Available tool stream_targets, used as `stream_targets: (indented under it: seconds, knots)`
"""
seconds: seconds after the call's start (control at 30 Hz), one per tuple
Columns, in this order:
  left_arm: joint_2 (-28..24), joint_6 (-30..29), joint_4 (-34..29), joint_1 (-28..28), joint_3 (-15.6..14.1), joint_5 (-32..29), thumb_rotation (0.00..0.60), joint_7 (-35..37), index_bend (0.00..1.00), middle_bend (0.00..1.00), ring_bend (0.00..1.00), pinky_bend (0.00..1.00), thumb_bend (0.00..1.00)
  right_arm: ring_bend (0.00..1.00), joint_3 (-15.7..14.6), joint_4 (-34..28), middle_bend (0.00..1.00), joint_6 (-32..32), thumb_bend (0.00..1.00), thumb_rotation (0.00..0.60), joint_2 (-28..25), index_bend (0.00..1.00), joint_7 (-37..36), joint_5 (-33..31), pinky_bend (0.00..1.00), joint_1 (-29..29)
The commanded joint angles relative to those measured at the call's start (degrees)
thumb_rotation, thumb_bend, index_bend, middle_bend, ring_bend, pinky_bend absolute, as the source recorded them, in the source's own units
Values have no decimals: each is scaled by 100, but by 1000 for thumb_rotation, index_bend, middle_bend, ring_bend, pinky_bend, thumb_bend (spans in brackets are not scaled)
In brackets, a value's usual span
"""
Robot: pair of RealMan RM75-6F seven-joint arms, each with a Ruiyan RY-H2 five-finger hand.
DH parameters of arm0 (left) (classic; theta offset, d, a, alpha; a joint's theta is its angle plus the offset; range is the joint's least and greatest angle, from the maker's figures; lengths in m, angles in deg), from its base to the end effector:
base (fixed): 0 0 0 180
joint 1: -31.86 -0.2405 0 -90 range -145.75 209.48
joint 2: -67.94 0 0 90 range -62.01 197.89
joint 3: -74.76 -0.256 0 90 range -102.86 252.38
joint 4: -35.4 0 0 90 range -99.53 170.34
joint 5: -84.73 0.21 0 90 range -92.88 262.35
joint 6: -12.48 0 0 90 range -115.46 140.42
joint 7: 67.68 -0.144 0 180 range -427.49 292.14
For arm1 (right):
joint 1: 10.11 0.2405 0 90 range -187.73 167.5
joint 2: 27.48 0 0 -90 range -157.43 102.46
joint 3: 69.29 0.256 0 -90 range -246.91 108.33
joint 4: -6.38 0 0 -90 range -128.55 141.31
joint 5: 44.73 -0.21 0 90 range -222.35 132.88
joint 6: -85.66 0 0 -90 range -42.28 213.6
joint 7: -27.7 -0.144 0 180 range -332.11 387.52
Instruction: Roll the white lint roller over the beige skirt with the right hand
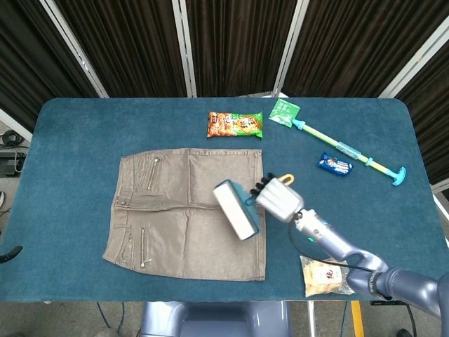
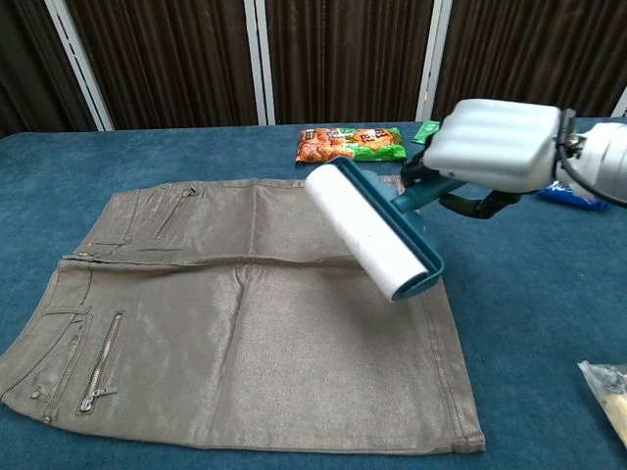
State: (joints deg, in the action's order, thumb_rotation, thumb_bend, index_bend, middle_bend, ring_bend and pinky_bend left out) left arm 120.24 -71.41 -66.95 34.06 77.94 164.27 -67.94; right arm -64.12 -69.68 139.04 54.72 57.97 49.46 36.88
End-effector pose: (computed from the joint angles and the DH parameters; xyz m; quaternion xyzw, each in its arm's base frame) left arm -0.3114 0.1652 0.2110 -0.5607 -0.4166 -0.3437 0.6277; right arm -0.1383 -0.3548 0.0087 0.8664 0.0192 0.2884 0.4072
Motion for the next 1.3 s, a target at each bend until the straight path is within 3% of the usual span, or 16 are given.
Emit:
stream_targets:
  seconds: [0.03, 0.3, 0.6, 0.93, 1.3]
  knots:
    - [-15, 42, 33, 10, 9, -44, 600, 46, 0, 0, 0, 0, 16, 481, 270, -710, 571, -684, 795, 600, 81, 488, 1127, -399, 453, 424]
    - [-34, 149, 116, 40, 26, -147, 600, 146, 0, 0, 0, 0, 14, 482, 320, -991, 574, -1036, 797, 600, 508, 489, 2437, -970, 453, 670]
    - [-28, 195, 117, 64, 19, -155, 600, 134, 0, 0, 0, 0, 16, 484, 126, -1018, 576, -1063, 800, 600, 922, 494, 3948, -1581, 453, 801]
    - [-35, 211, 112, 72, 18, -164, 600, 152, 0, 0, 0, 0, 15, 487, -199, -686, 577, -810, 802, 600, 690, 502, 4442, -1975, 453, 656]
    - [16, 223, 26, 100, -10, -119, 600, -26, 0, 0, 0, 0, 18, 489, -426, -167, 578, -584, 804, 600, 301, 504, 4509, -2054, 453, 518]
